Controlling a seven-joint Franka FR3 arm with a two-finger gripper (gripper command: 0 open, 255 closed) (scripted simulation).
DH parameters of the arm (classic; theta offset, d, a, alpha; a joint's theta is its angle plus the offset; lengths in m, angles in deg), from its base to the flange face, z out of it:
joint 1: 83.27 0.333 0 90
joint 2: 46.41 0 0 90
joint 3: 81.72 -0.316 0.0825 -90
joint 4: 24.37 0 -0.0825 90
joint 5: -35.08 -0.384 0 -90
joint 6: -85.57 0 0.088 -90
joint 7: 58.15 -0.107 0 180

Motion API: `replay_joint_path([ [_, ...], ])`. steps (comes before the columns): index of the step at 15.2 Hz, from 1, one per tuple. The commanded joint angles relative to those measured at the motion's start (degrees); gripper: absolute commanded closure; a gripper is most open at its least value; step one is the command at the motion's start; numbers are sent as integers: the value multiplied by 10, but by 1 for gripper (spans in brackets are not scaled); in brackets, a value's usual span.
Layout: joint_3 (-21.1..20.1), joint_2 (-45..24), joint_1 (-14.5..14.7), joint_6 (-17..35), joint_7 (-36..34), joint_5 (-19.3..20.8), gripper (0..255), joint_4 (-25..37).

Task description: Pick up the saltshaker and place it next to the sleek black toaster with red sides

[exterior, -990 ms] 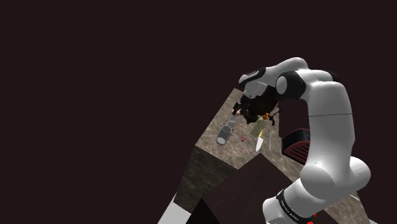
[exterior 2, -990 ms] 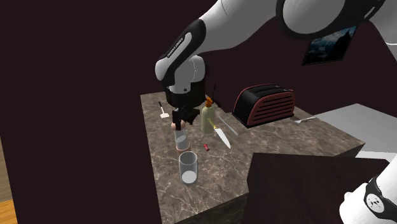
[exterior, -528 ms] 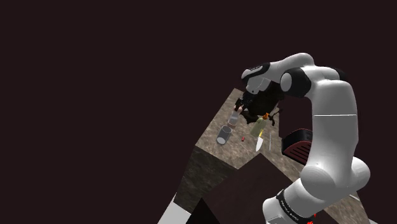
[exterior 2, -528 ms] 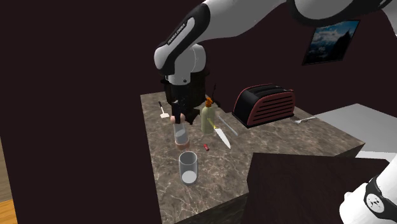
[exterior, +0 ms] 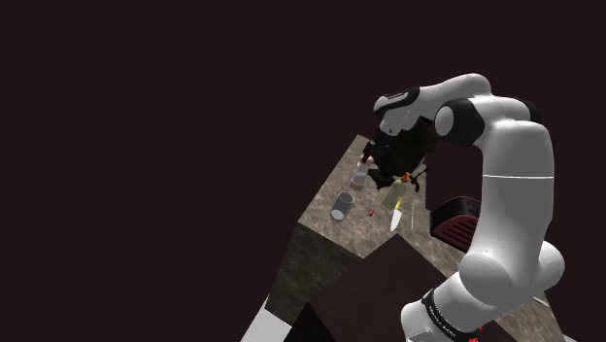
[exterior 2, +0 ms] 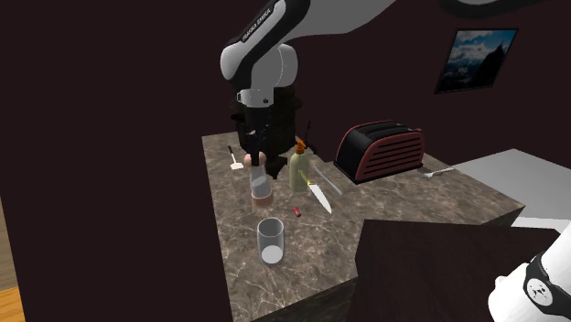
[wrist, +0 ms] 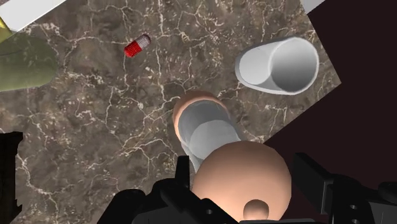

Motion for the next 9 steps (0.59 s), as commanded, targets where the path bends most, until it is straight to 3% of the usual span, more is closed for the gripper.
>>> replay_joint_path([
  [1,2,7,1,-11,-4,4,255,5],
  [9,11,36,5,-54,-17,19,255,21],
])
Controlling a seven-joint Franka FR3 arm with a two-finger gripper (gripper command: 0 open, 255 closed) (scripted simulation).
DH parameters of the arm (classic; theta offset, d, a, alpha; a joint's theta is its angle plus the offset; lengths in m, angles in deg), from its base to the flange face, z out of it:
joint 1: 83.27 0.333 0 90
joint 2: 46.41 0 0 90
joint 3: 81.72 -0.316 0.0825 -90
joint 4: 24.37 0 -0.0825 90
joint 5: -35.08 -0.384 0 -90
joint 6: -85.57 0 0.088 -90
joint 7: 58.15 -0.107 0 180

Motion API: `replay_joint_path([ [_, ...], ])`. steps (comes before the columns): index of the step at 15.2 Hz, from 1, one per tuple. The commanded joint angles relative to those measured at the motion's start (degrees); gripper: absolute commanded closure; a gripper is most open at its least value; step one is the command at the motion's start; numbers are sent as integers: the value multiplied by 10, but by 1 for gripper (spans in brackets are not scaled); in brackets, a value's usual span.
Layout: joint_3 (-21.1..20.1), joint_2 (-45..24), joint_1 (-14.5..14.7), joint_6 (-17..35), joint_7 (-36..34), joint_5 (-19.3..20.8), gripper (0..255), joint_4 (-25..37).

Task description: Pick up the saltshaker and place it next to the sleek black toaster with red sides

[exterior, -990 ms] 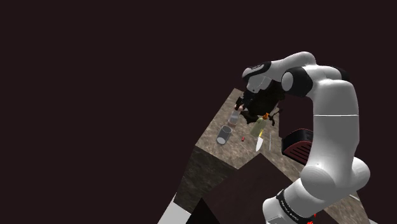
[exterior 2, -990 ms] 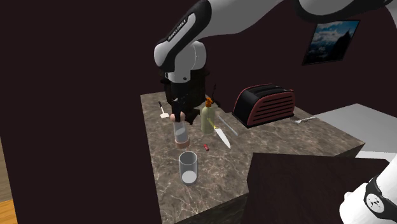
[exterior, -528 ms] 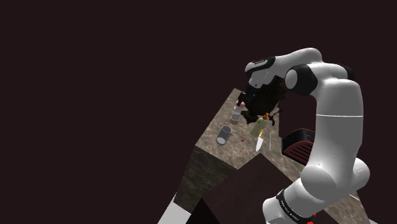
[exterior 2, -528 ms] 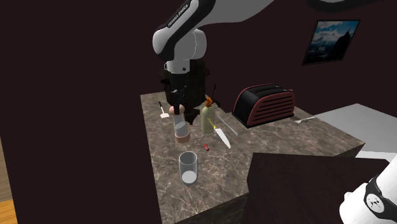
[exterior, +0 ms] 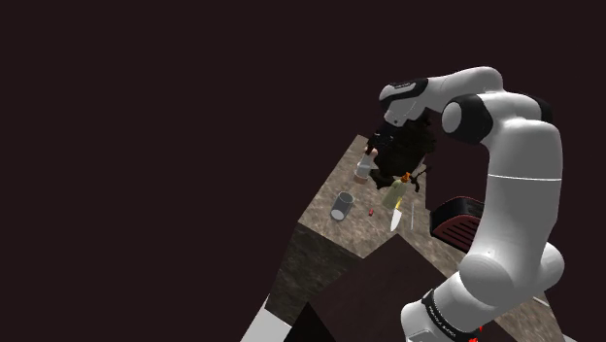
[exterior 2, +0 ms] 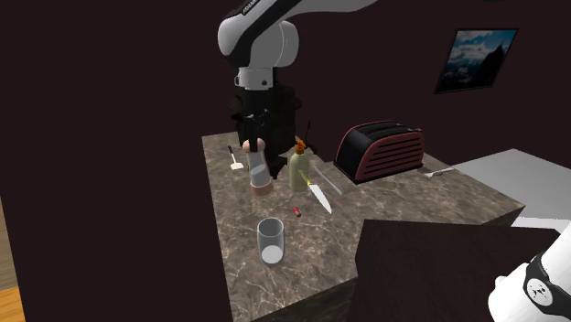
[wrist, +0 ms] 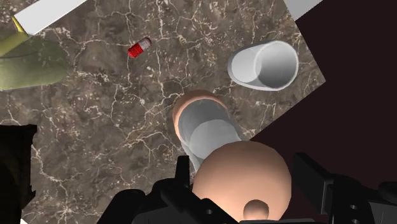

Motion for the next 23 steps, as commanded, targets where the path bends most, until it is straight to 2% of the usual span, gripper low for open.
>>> replay_joint_path([
  [1,2,8,1,-12,-3,4,255,4],
  [23,16,54,-2,-151,-36,31,255,105],
])
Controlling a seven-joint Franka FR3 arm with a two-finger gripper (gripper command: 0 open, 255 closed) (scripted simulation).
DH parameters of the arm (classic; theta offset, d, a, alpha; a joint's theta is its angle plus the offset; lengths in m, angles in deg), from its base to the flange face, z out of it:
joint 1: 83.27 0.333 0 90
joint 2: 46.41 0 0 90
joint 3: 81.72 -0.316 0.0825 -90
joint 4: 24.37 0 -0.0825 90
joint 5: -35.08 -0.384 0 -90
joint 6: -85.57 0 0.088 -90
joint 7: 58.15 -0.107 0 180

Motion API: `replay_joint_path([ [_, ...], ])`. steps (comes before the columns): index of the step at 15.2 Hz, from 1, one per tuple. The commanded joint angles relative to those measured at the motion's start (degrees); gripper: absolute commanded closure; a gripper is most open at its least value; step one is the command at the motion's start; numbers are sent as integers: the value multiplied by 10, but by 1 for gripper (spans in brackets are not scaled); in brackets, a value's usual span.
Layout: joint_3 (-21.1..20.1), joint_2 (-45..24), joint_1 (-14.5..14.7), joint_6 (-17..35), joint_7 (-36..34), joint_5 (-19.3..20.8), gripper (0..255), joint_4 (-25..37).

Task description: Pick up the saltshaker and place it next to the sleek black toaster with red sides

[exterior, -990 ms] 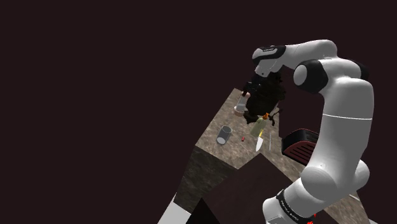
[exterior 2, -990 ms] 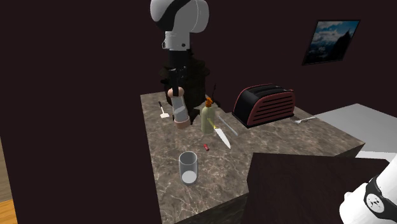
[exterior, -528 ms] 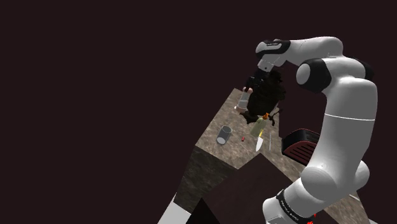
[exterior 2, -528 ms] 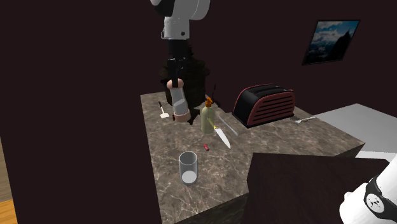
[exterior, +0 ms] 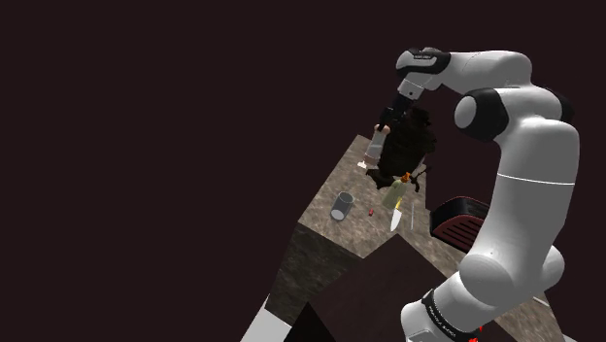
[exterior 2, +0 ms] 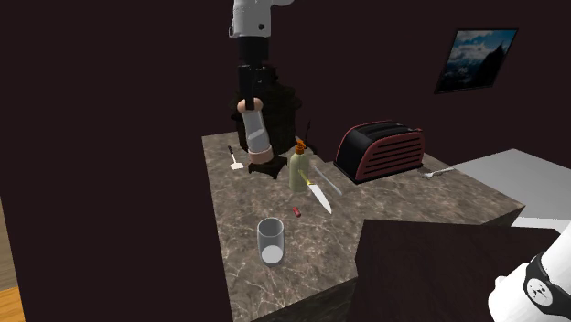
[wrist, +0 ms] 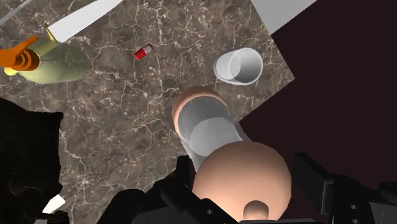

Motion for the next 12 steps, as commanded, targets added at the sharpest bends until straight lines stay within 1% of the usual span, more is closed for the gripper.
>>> replay_joint_path([
  [1,5,21,1,4,8,7,255,-26],
  [6,29,99,-3,38,51,34,255,-140],
  [12,58,176,-20,64,99,69,255,-240],
])
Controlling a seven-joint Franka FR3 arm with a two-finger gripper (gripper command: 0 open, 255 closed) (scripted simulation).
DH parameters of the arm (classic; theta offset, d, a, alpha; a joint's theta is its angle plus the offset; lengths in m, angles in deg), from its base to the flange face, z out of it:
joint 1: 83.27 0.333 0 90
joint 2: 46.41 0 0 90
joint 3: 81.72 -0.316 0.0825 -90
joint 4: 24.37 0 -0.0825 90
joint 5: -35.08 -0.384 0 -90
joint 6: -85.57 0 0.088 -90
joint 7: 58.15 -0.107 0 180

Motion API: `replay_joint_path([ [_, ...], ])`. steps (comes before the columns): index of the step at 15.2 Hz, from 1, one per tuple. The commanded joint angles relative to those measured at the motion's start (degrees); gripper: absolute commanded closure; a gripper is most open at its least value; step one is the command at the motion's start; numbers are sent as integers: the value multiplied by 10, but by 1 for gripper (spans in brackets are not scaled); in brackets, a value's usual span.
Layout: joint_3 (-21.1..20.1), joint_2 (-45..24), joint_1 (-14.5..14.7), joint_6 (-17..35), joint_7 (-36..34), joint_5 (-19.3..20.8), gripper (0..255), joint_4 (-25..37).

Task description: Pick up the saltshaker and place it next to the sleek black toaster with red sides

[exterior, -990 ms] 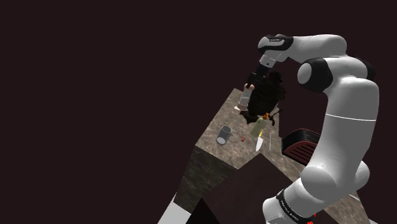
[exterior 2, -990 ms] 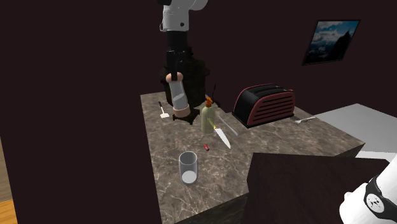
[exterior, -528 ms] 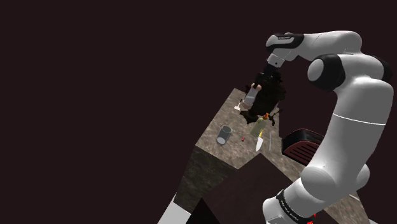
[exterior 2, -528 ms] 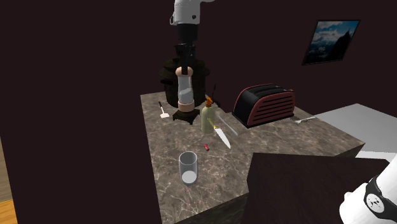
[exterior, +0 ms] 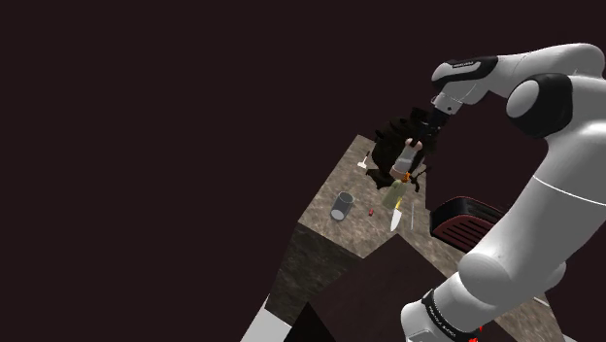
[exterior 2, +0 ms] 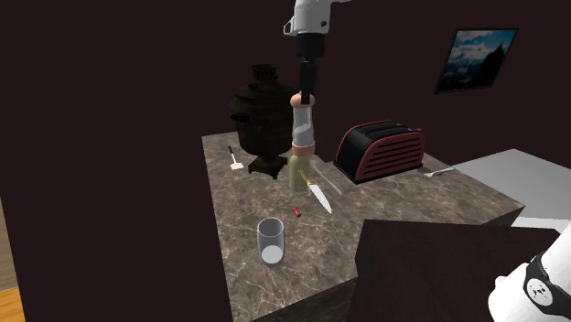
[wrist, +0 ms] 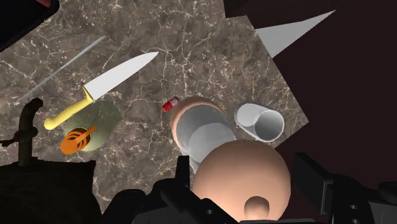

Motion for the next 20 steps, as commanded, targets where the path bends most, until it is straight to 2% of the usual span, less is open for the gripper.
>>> replay_joint_path([
  [1,10,22,-7,7,17,11,255,-28],
  [10,59,103,-51,21,96,65,255,-119],
  [20,124,143,-113,19,206,110,255,-155],
])
